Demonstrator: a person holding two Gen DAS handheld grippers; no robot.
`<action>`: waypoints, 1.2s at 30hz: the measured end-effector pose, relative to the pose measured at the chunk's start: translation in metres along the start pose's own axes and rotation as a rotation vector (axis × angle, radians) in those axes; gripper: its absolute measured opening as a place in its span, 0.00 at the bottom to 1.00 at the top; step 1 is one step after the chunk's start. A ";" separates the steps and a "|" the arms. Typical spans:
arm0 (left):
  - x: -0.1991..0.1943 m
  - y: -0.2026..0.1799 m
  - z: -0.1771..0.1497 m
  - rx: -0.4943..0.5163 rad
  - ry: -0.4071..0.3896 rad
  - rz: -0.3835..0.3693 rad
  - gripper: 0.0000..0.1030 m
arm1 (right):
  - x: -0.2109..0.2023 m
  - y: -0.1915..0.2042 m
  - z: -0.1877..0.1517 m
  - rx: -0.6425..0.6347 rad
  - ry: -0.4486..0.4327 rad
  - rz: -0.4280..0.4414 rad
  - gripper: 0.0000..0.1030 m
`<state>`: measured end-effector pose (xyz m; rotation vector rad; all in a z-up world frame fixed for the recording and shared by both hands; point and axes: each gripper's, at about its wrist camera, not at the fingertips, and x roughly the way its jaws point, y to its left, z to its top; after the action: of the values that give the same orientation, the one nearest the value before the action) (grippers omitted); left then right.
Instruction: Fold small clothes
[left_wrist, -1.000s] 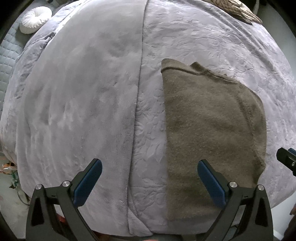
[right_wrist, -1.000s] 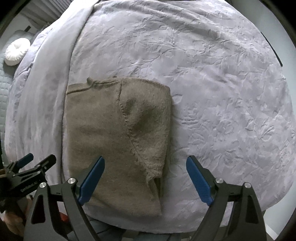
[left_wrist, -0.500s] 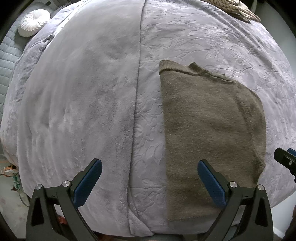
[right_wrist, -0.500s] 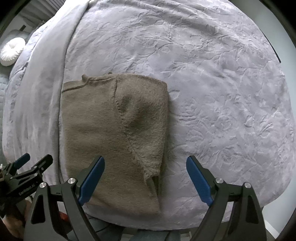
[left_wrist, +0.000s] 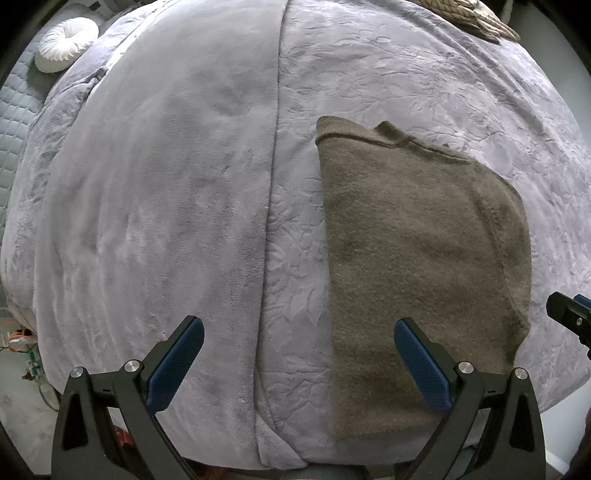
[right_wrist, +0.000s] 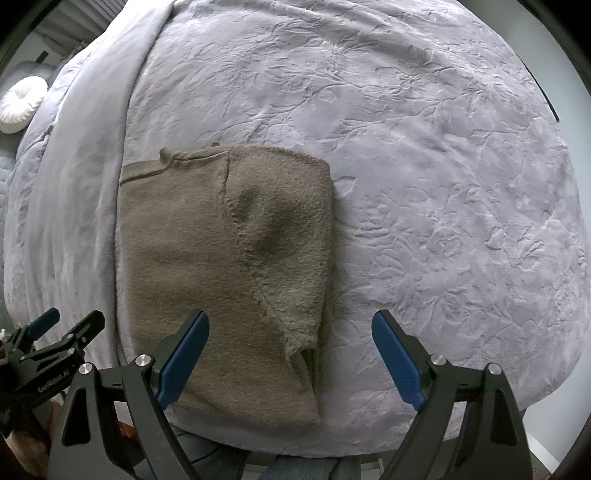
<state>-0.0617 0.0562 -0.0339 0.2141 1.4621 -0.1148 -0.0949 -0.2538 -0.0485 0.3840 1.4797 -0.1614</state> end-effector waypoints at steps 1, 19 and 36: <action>0.000 0.000 0.000 0.000 0.000 0.000 1.00 | 0.000 0.000 0.000 0.000 0.000 0.000 0.89; 0.001 0.001 -0.001 0.002 0.004 0.002 1.00 | -0.001 0.004 -0.001 -0.001 0.001 -0.002 0.89; 0.002 0.001 -0.002 0.002 0.005 0.003 1.00 | 0.001 0.006 -0.004 0.001 0.002 -0.001 0.89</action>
<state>-0.0631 0.0580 -0.0362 0.2188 1.4671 -0.1133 -0.0965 -0.2469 -0.0486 0.3841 1.4816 -0.1625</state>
